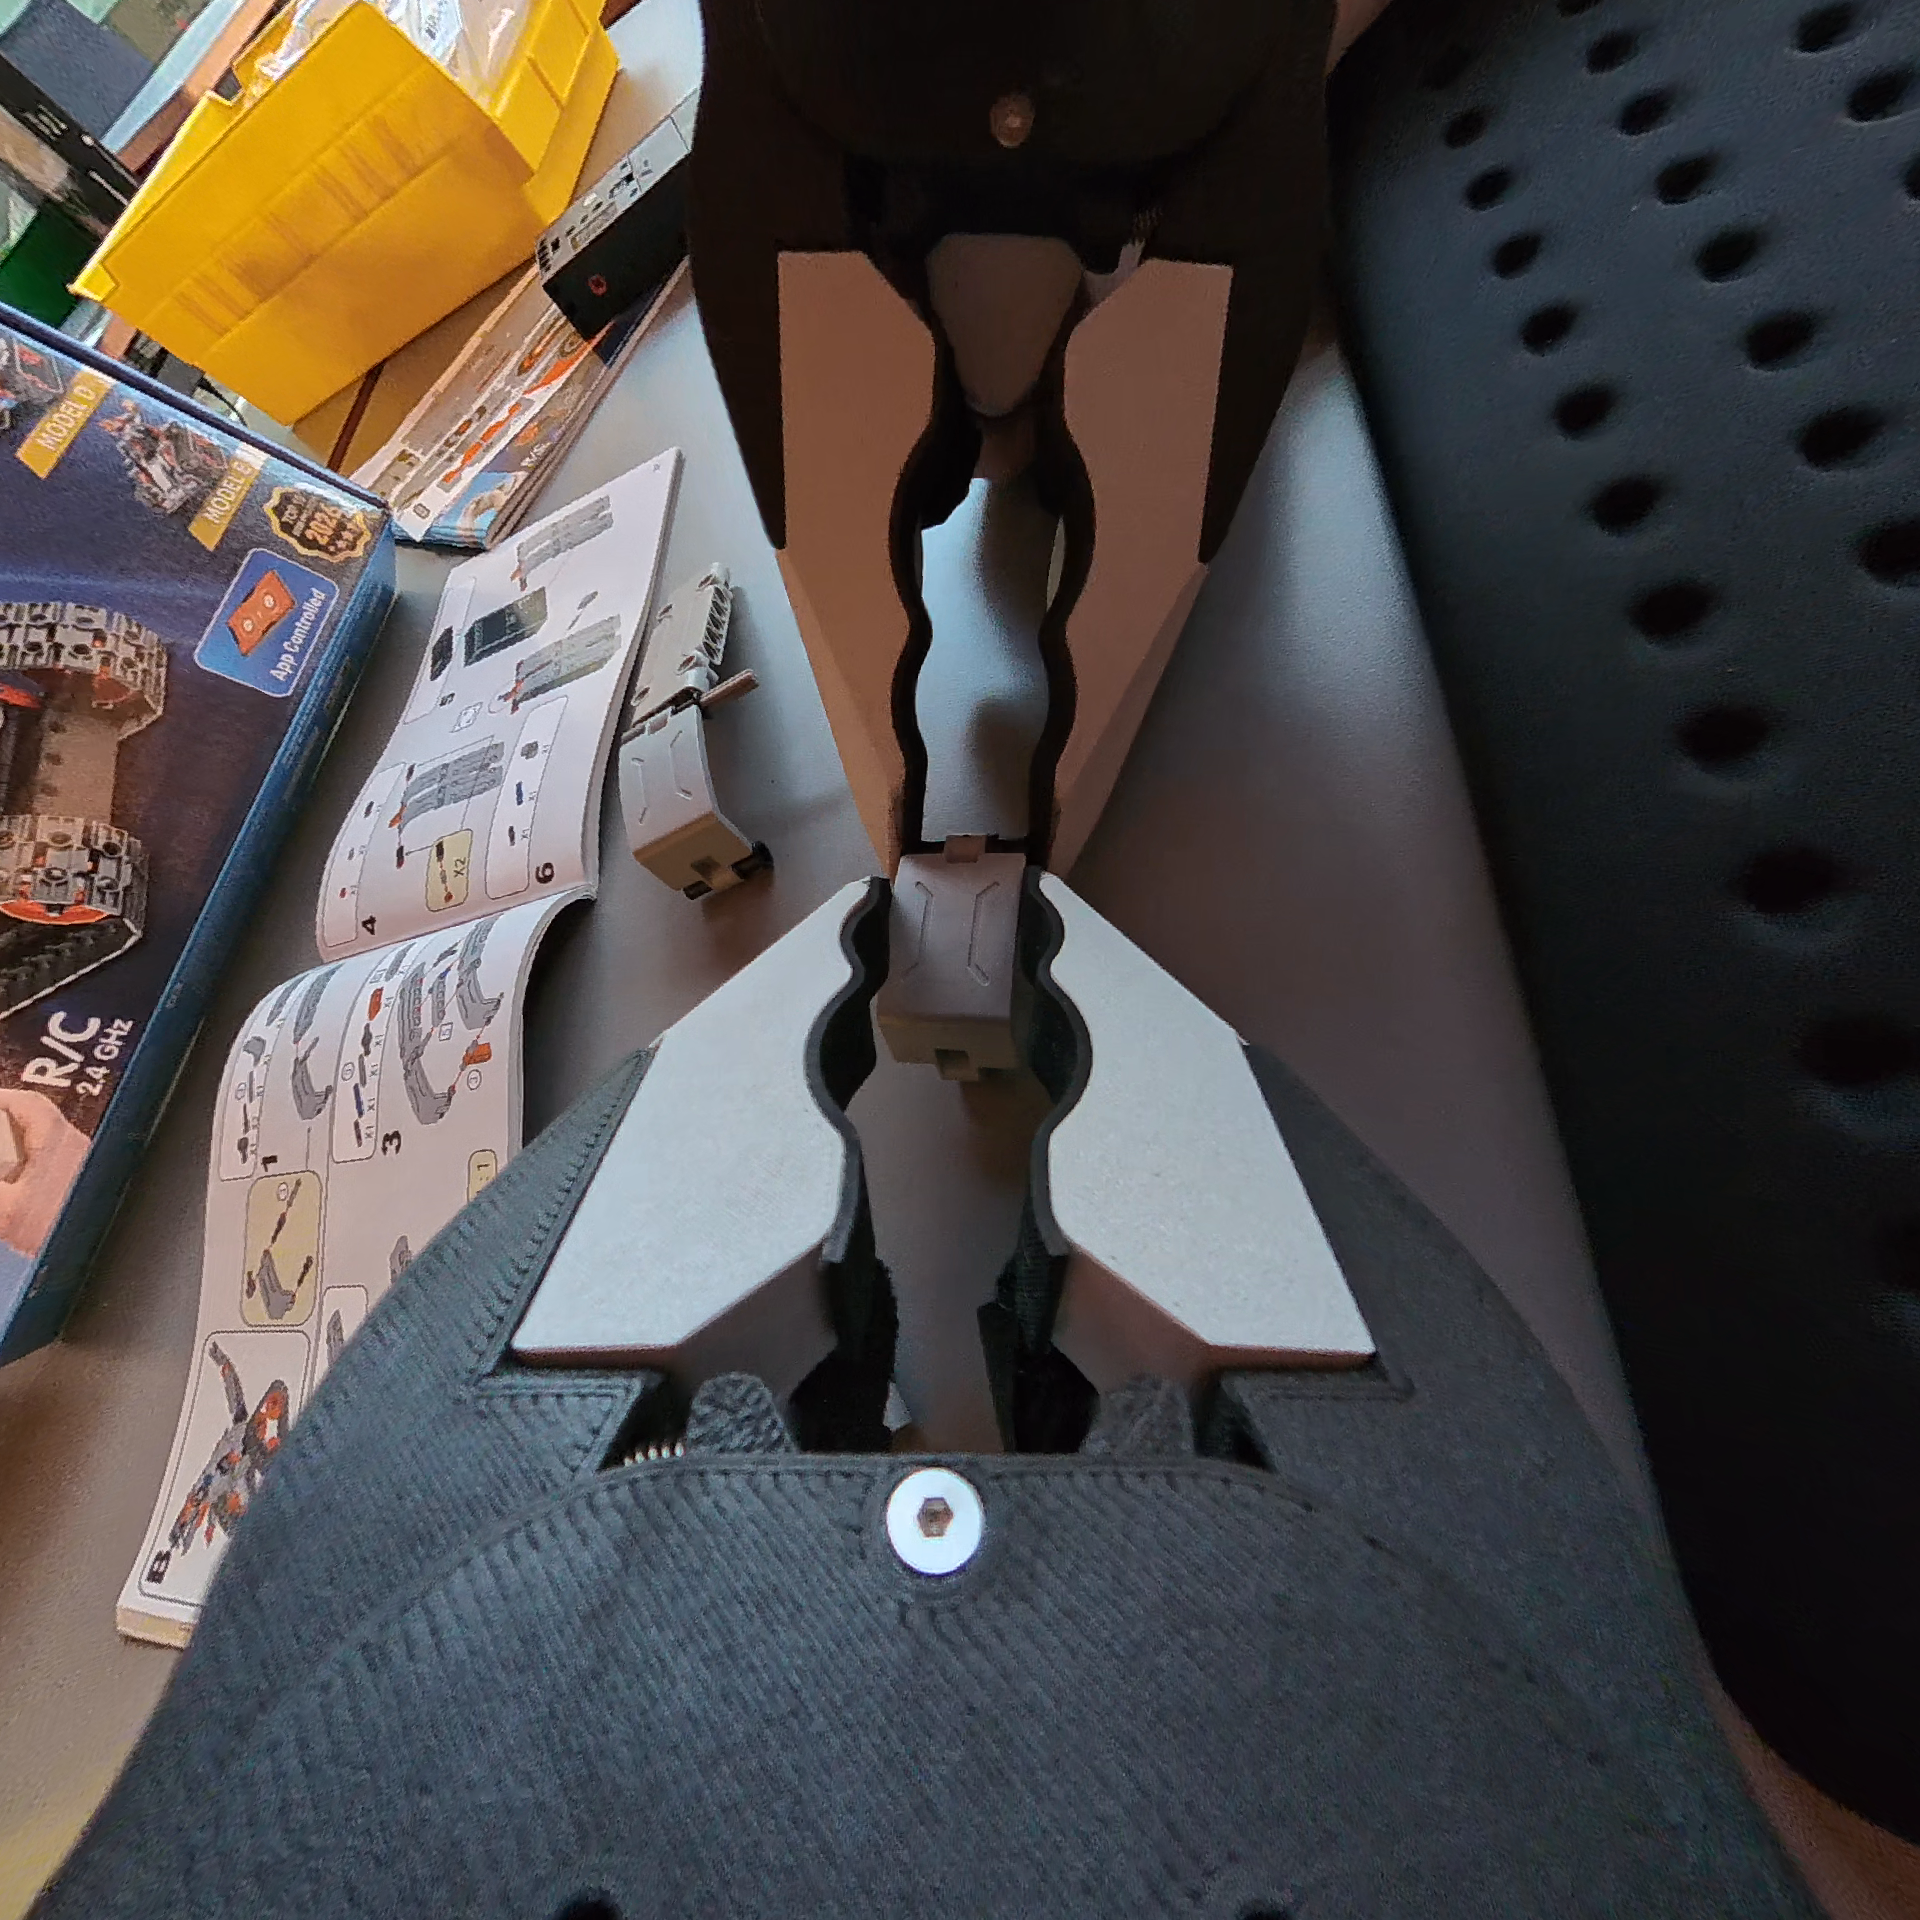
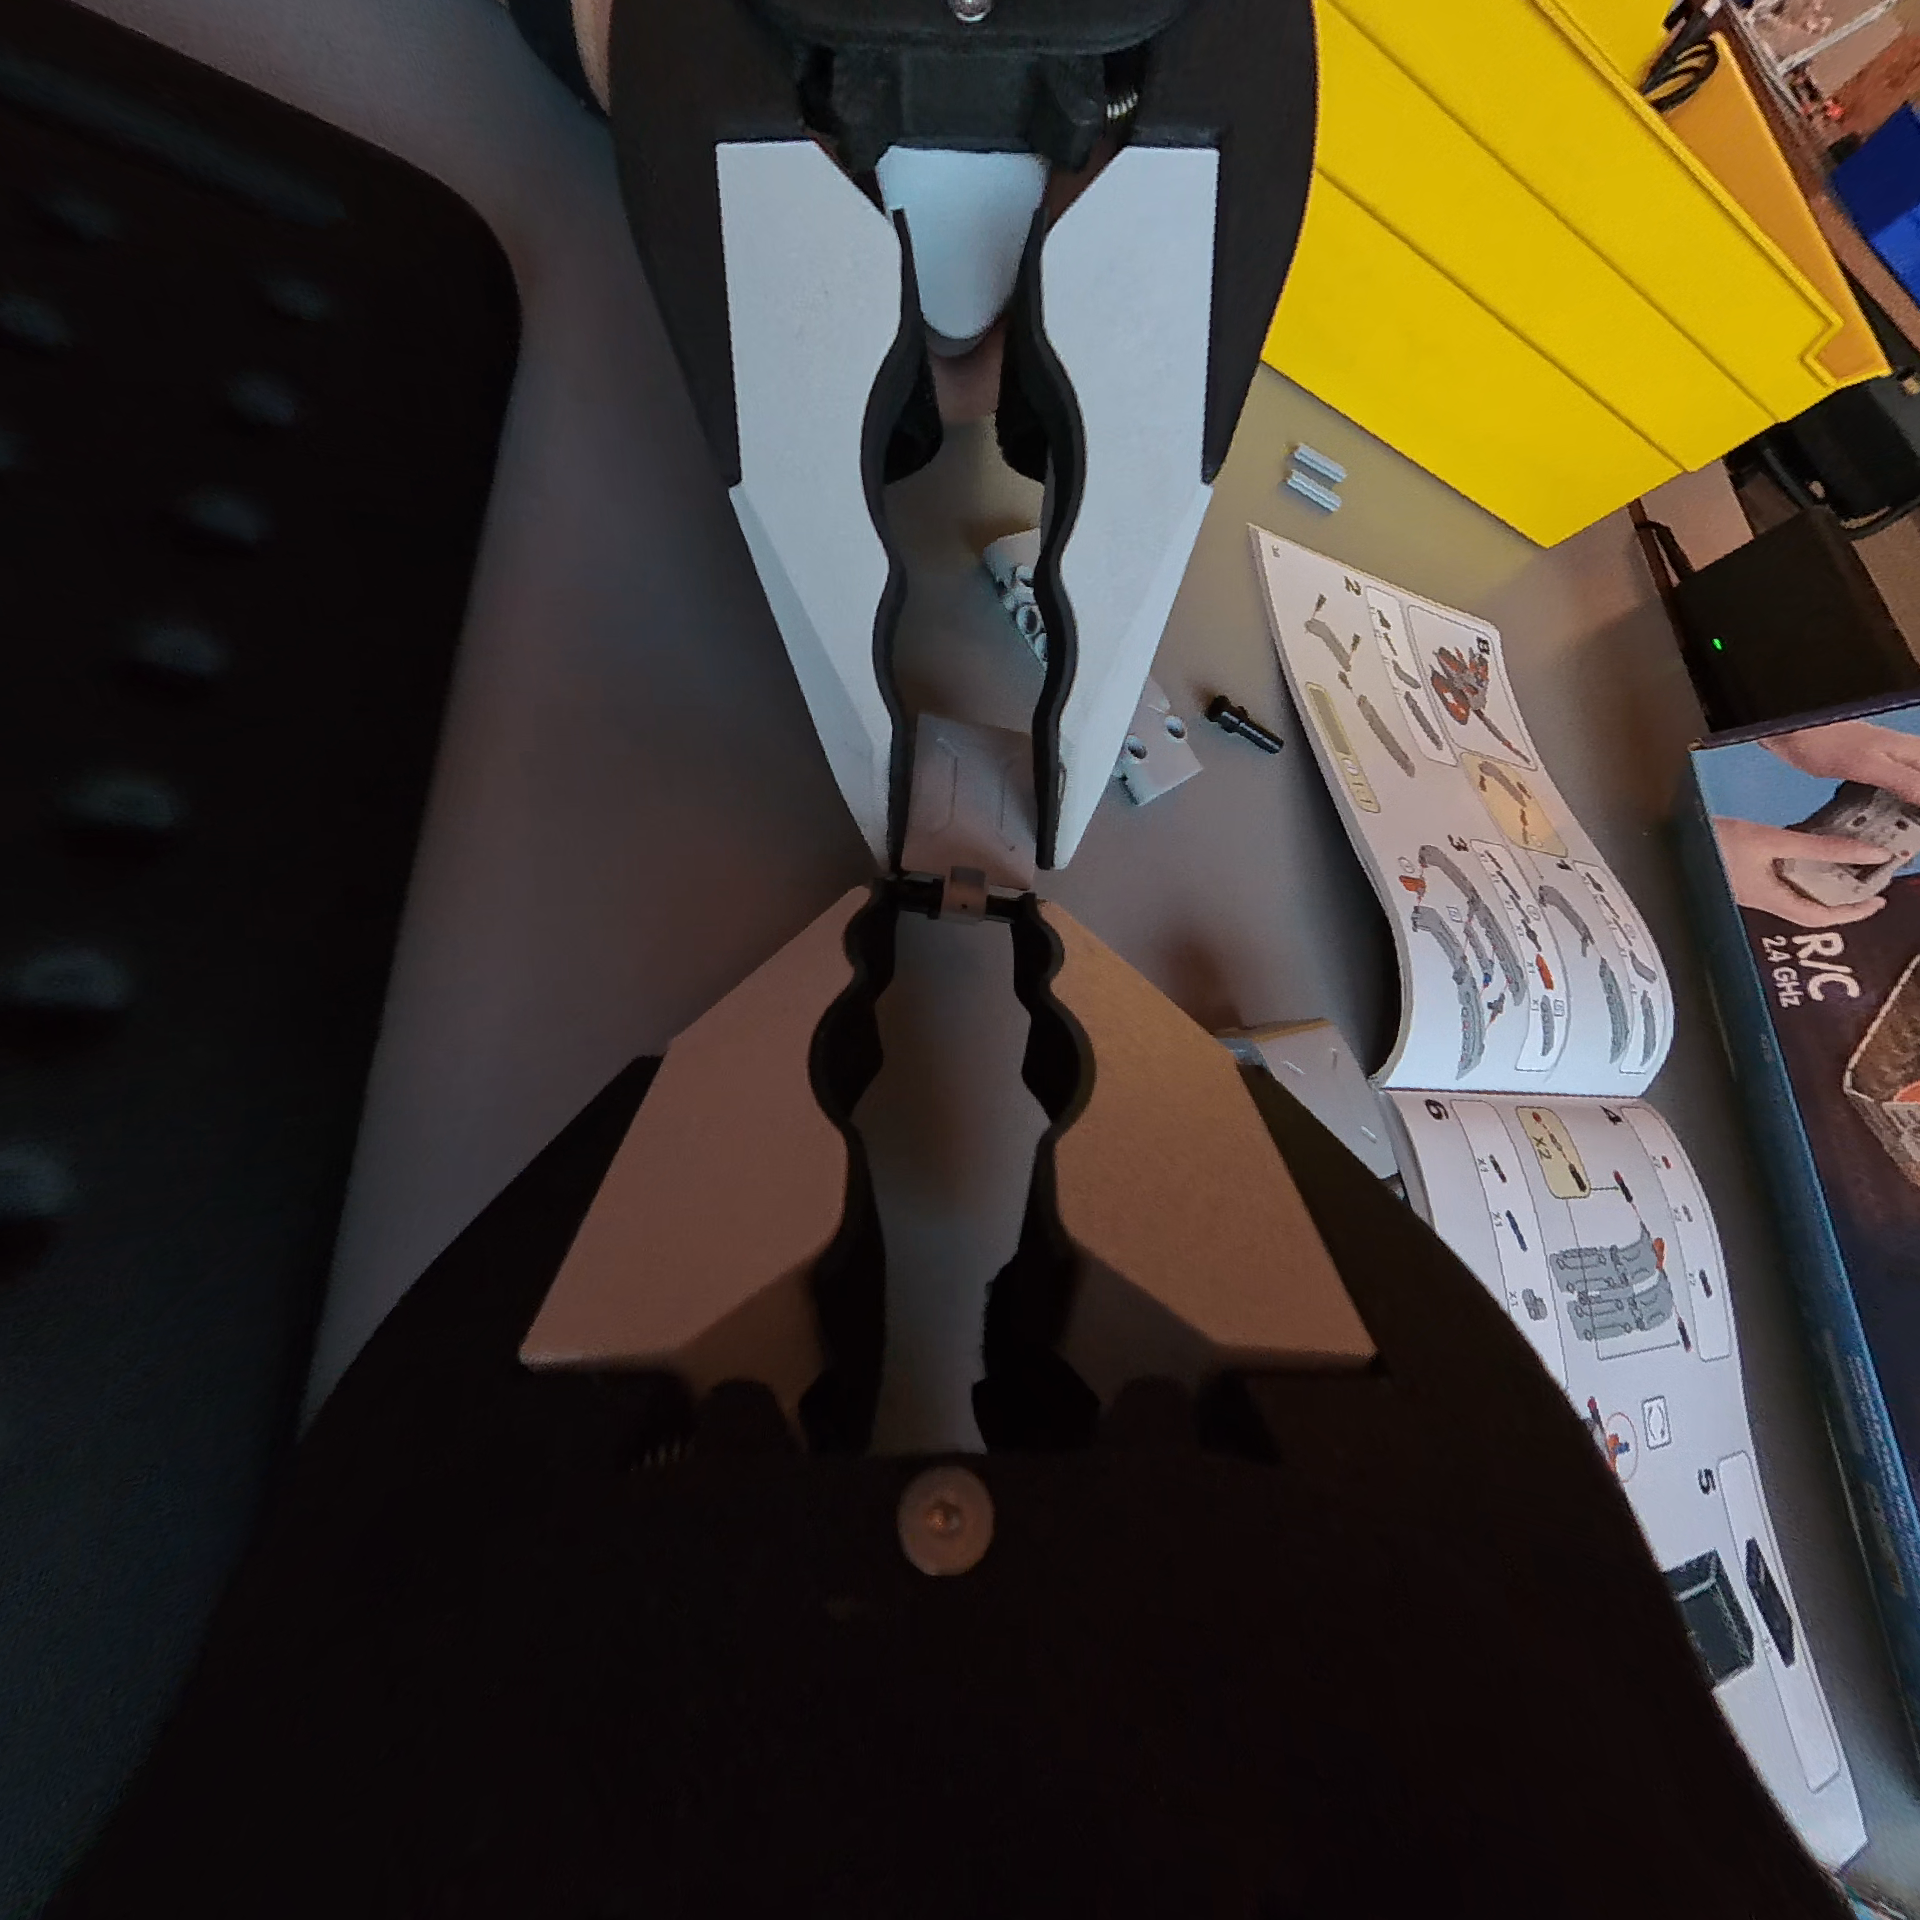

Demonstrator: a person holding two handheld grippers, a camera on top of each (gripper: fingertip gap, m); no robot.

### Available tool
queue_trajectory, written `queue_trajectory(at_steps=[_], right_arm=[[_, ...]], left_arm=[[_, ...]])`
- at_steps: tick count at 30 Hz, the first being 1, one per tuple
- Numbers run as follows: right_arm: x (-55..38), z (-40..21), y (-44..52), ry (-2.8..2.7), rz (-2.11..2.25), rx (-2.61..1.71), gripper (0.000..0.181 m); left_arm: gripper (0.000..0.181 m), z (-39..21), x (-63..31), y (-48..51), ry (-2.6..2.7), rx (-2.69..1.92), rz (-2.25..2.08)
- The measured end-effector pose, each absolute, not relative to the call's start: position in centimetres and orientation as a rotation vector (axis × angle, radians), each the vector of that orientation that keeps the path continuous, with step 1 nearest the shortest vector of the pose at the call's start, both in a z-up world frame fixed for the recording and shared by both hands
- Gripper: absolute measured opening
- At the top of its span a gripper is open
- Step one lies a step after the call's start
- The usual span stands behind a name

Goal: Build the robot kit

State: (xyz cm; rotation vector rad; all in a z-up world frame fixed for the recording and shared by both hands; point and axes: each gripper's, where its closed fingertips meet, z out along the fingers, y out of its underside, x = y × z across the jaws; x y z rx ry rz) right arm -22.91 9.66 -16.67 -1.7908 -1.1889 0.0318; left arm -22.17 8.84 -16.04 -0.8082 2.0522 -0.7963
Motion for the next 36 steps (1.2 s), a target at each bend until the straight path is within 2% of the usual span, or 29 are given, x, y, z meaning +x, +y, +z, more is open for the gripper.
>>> queue_trajectory(at_steps=[14, 16, 19, 24, 27, 29, 32, 36], right_arm=[[-22.4, -15.6, 10.4, -1.098, 0.148, -1.794, 0.023], [-22.0, -13.8, 10.7, -0.943, 0.320, -1.790, 0.028], [-20.5, -10.6, 11.2, -0.637, 0.630, -1.782, 0.022], [-20.7, -10.8, 11.7, -0.411, 0.876, -1.880, 0.028], [-21.4, -11.6, 11.6, -0.453, 0.859, -1.926, 0.021], [-21.6, -11.6, 11.4, -0.463, 0.880, -1.926, 0.010], [-21.3, -11.7, 11.2, -0.472, 0.901, -1.944, 0.006], [-20.3, -12.2, 10.9, -0.773, 0.499, -1.906, 0.005]], left_arm=[[0.024, -15.4, -21.6, 9.8, 1.973, -0.843, -0.751], [0.024, -14.7, -21.3, 11.0, 1.903, -0.871, -0.693], [0.024, -13.4, -21.3, 12.3, 1.805, -0.854, -0.628], [0.024, -11.7, -20.9, 12.1, 1.698, -0.734, -0.487], [0.024, -11.5, -20.6, 11.5, 1.684, -0.700, -0.455], [0.024, -11.6, -20.5, 11.2, 1.689, -0.707, -0.467], [0.024, -11.8, -20.4, 10.8, 1.699, -0.743, -0.555], [0.047, -12.4, -20.8, 9.6, 1.778, -0.904, -0.891]])
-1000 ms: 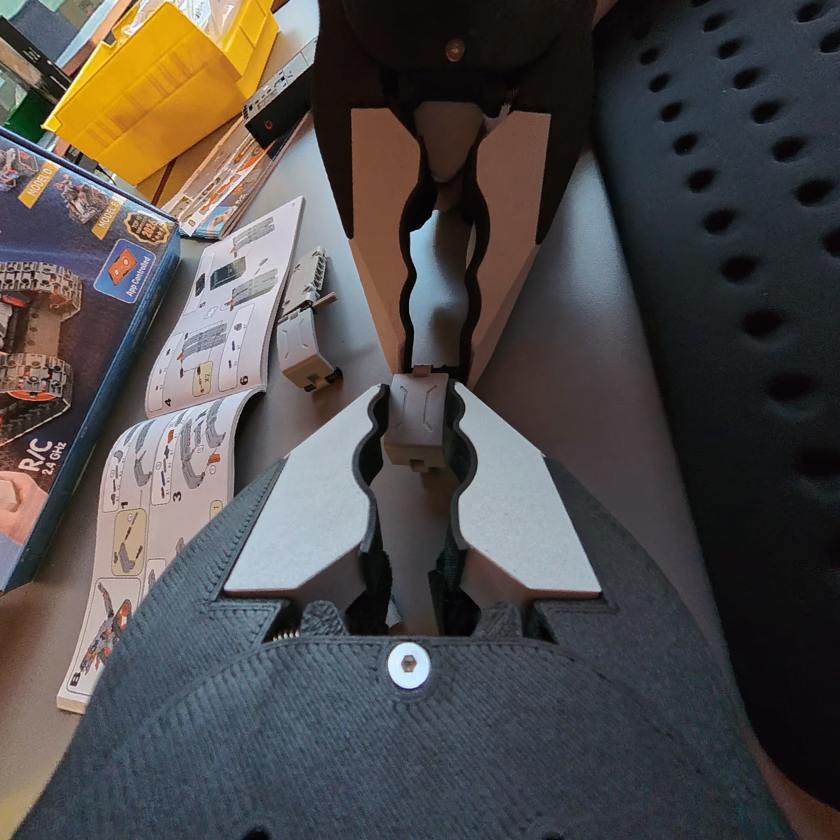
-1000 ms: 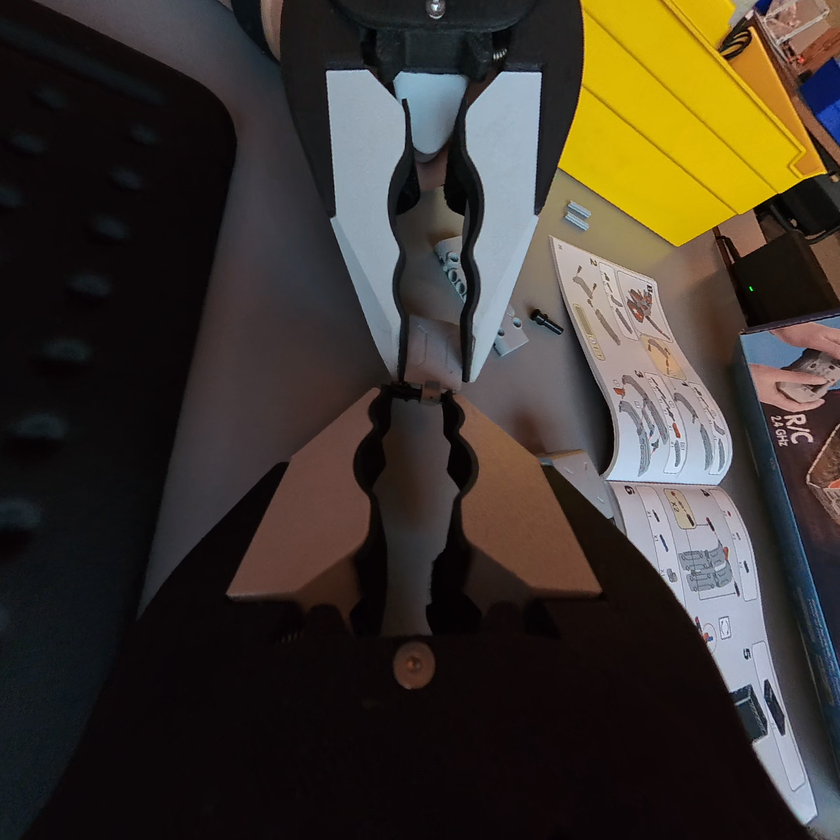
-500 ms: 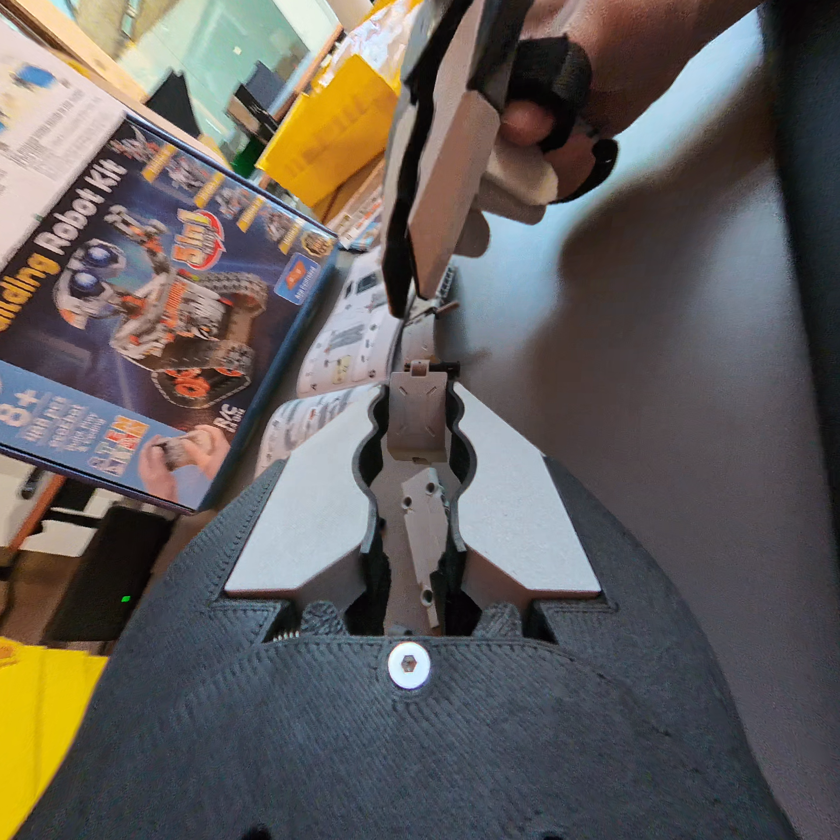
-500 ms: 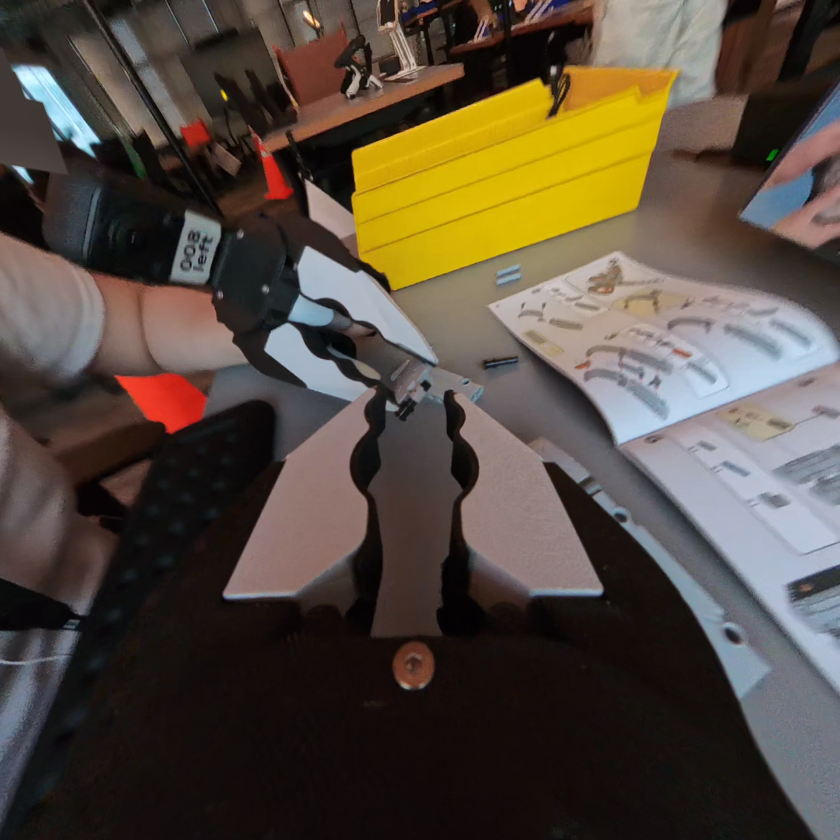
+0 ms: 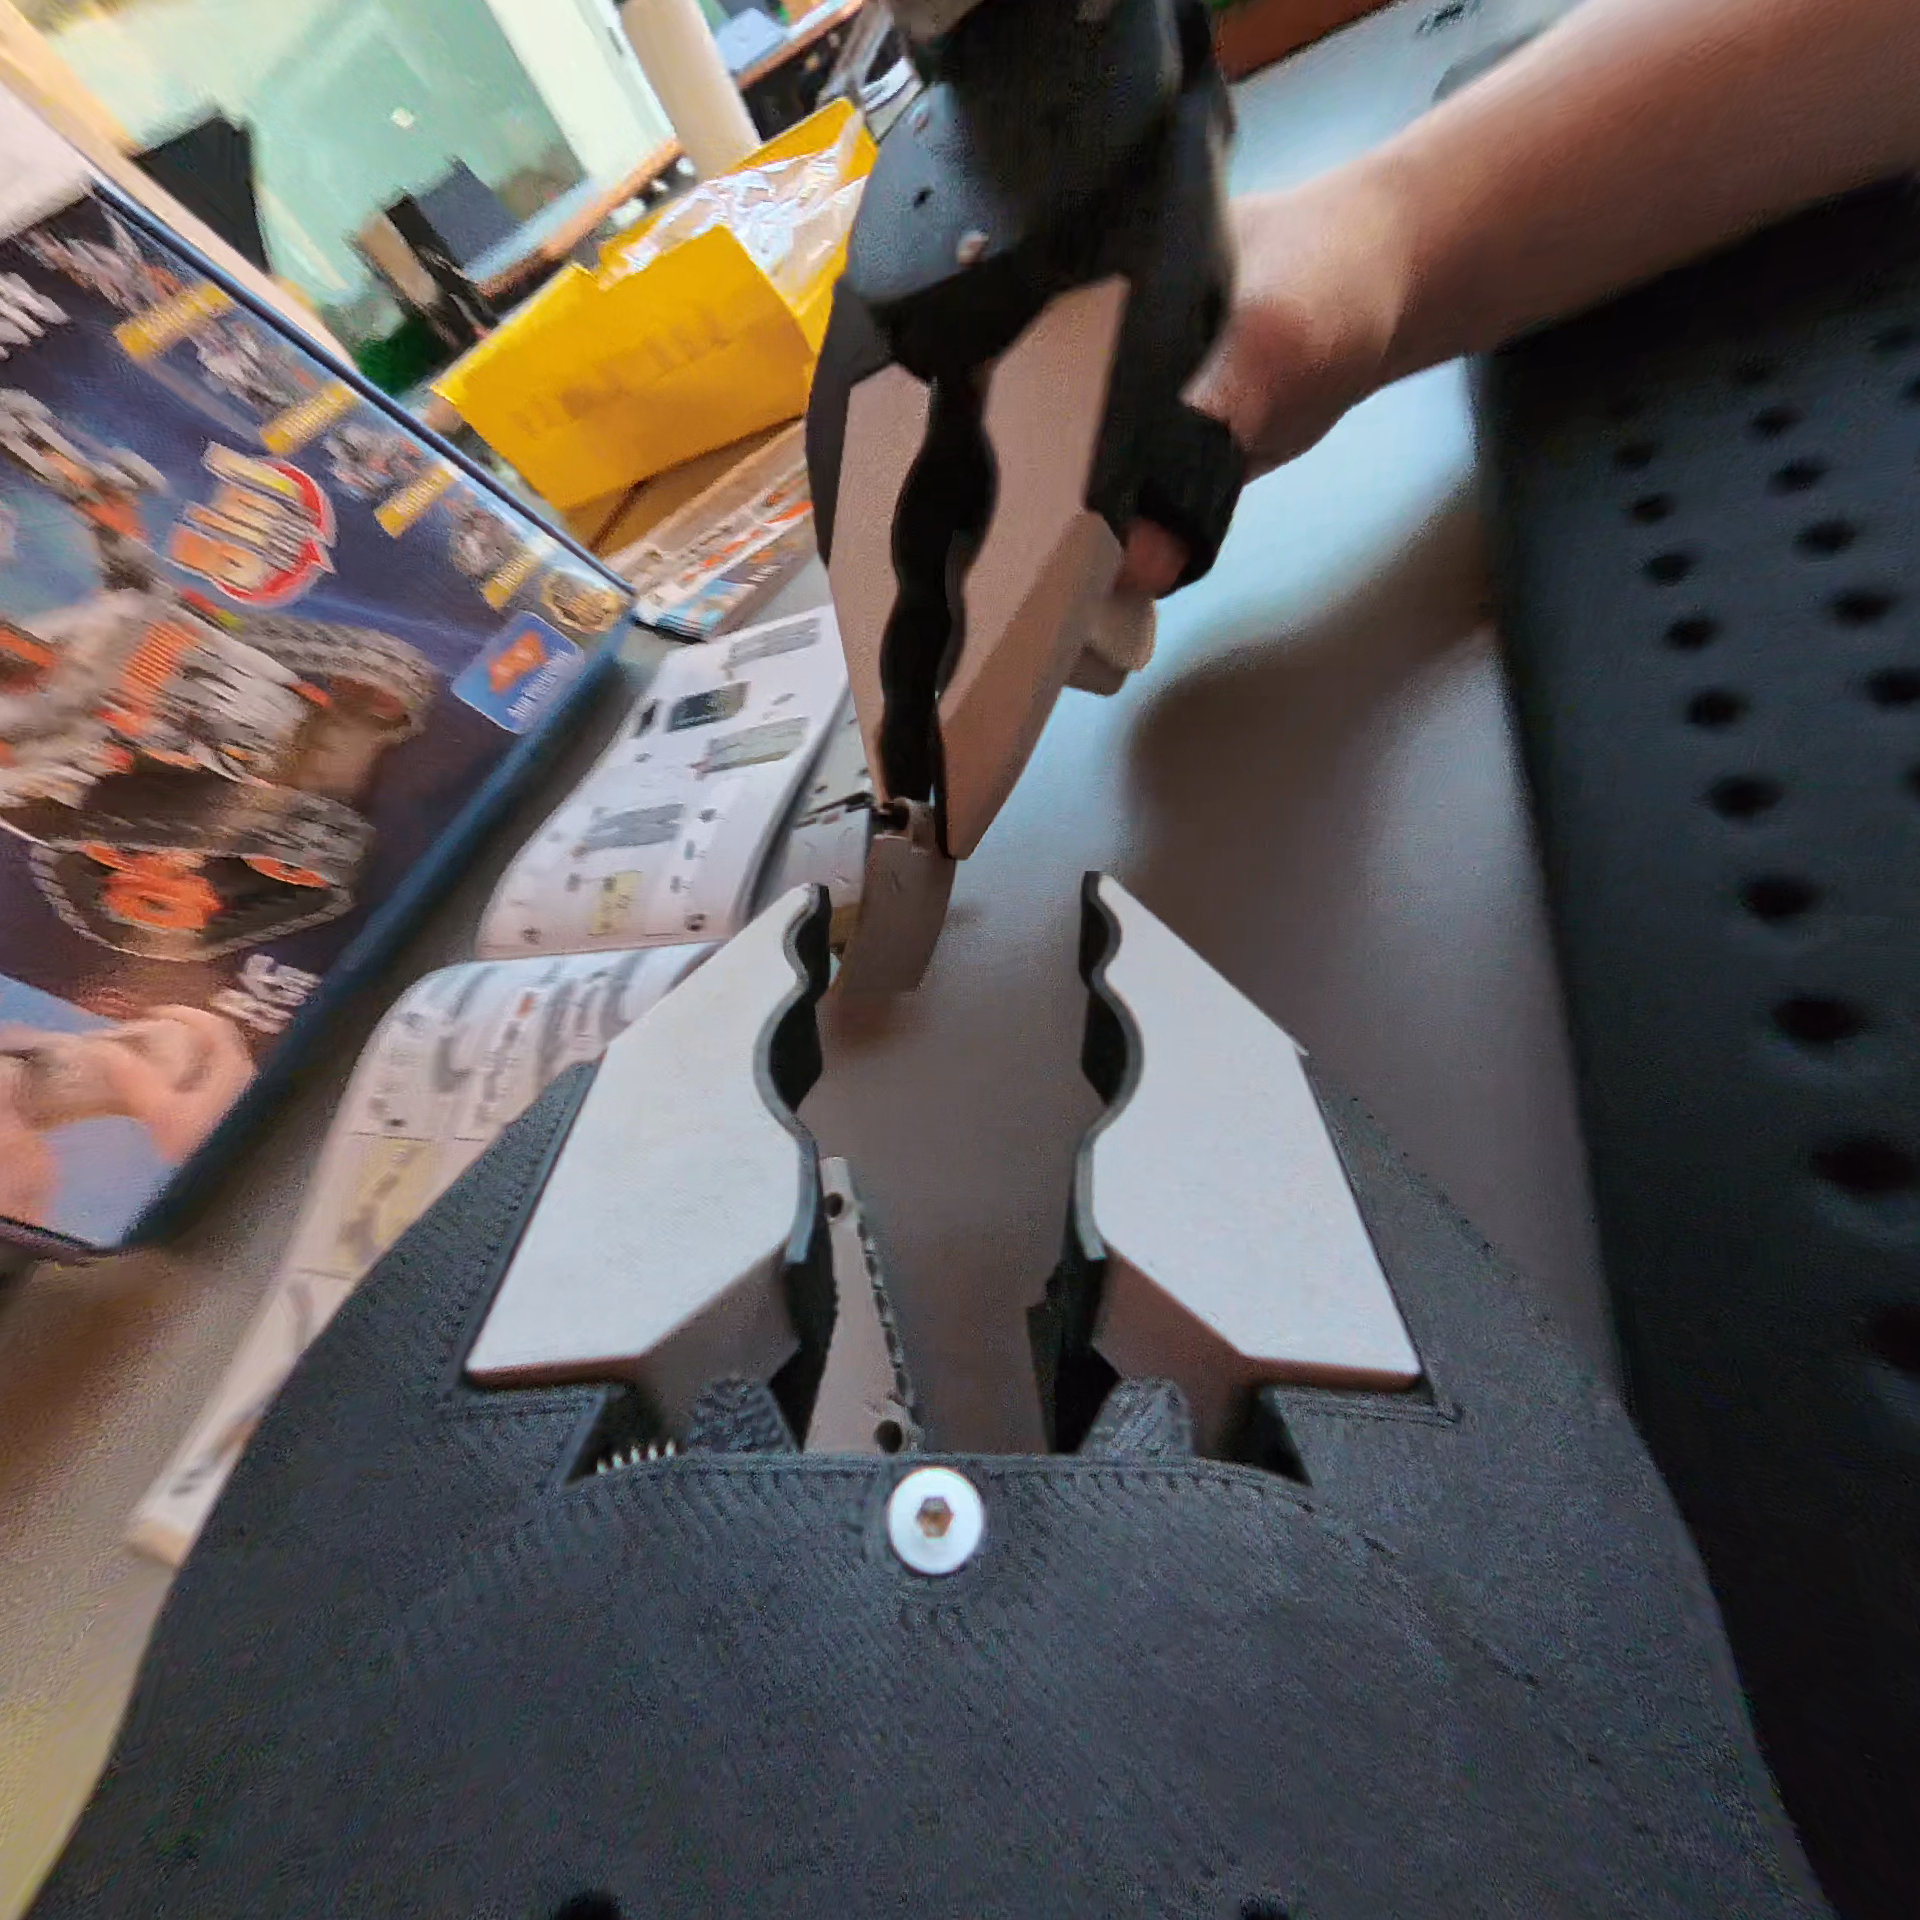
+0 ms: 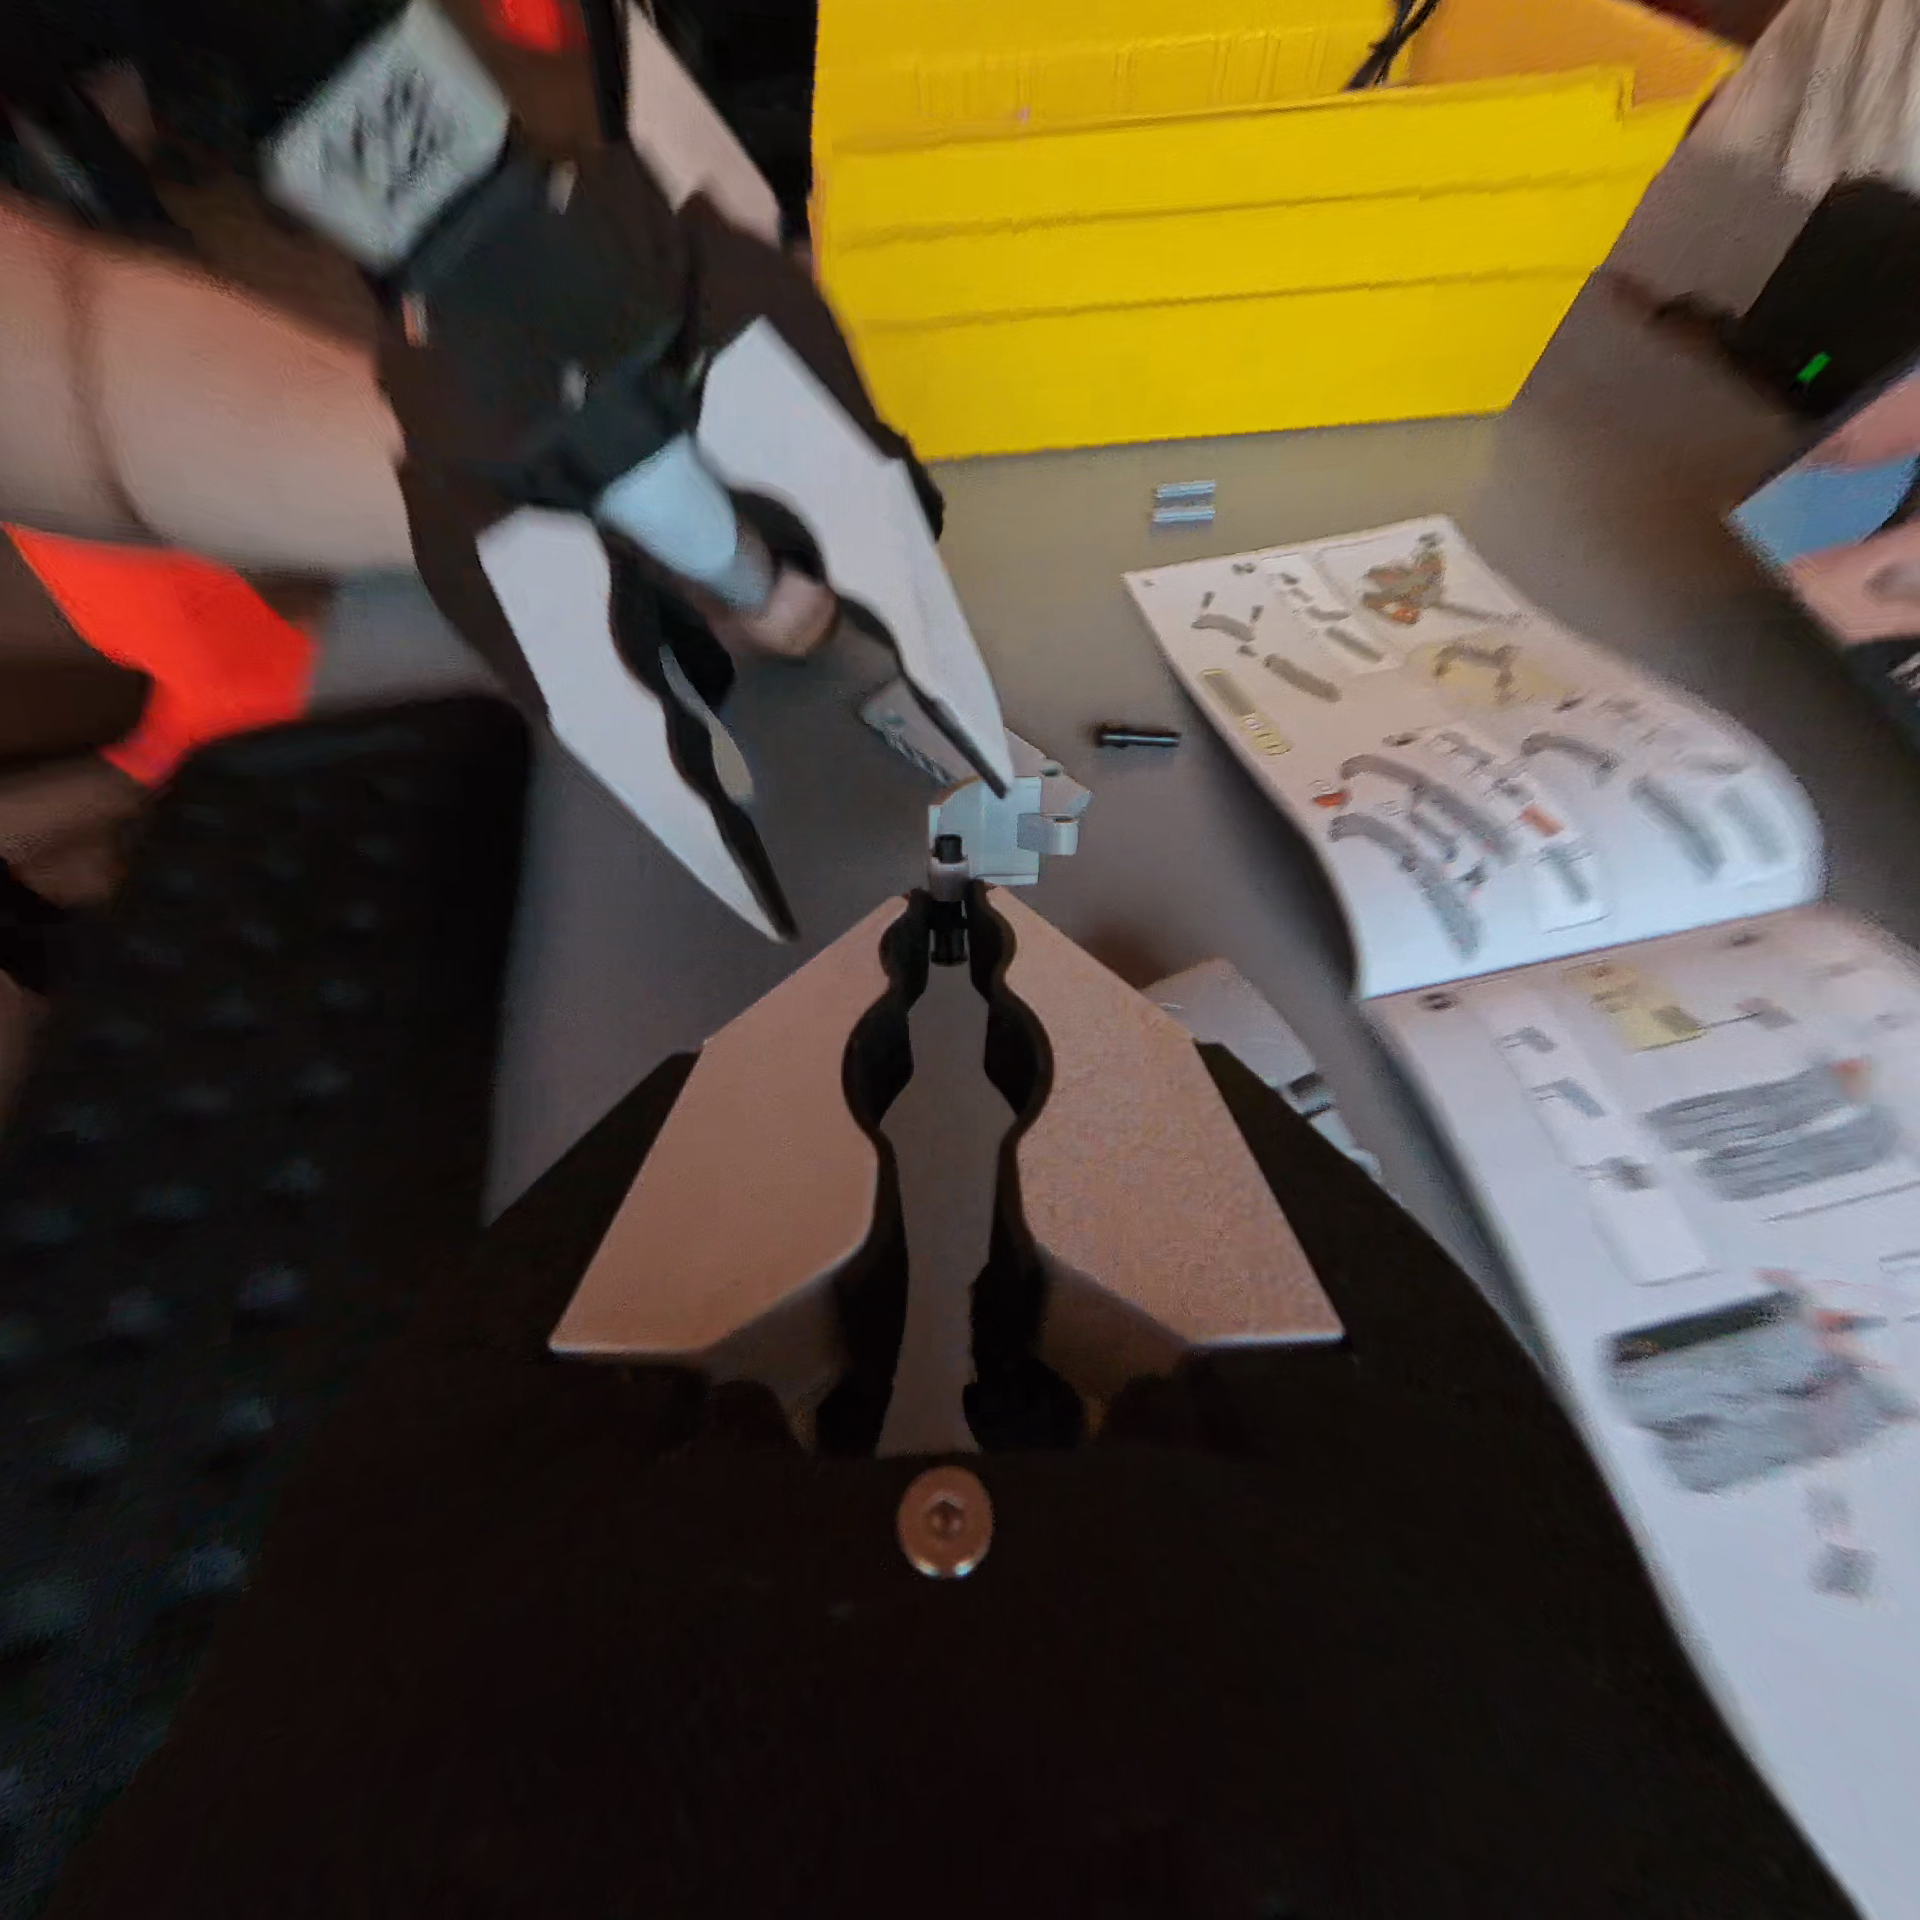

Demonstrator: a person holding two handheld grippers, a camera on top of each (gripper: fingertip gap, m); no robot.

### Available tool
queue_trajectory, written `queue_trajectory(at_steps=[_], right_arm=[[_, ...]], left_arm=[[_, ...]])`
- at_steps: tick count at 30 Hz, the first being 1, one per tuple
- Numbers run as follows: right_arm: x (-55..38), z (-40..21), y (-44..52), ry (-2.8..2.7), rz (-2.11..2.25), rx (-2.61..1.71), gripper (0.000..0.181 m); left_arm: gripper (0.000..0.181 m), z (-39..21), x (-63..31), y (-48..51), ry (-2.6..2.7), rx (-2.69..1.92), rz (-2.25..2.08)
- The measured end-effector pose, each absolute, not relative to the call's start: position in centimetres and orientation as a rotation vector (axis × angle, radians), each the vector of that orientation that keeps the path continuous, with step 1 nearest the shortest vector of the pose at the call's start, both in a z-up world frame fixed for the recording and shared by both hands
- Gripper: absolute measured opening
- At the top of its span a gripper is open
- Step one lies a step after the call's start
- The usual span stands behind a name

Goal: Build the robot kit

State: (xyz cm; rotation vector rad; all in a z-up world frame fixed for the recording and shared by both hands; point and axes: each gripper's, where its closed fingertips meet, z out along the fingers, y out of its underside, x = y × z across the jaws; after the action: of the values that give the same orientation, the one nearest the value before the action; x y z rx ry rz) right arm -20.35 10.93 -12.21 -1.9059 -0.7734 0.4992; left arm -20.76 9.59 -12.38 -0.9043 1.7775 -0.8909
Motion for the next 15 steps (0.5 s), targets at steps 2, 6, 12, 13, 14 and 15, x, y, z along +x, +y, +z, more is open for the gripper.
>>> queue_trajectory(at_steps=[2, 6, 12, 13, 14, 15], right_arm=[[-20.9, -12.9, 10.1, -0.977, 0.341, -1.859, 0.005], [-21.8, -13.6, 9.7, -1.117, 0.197, -1.806, 0.005], [-22.2, -14.4, 9.5, -1.202, 0.104, -1.786, 0.006], [-22.3, -14.2, 9.5, -1.199, 0.119, -1.766, 0.006], [-22.4, -13.8, 9.4, -1.186, 0.155, -1.750, 0.007], [-22.5, -13.4, 9.2, -1.170, 0.203, -1.735, 0.006]], left_arm=[[0.041, -12.2, -21.1, 9.4, 1.794, -0.947, -1.012], [0.025, -12.8, -21.6, 8.8, 1.871, -0.913, -1.011], [0.000, -14.7, -21.6, 8.3, 1.966, -0.788, -0.795], [0.000, -14.4, -21.7, 8.2, 1.964, -0.799, -0.829], [0.000, -14.1, -21.8, 8.0, 1.958, -0.810, -0.871], [0.000, -13.8, -21.9, 7.9, 1.948, -0.816, -0.916]])
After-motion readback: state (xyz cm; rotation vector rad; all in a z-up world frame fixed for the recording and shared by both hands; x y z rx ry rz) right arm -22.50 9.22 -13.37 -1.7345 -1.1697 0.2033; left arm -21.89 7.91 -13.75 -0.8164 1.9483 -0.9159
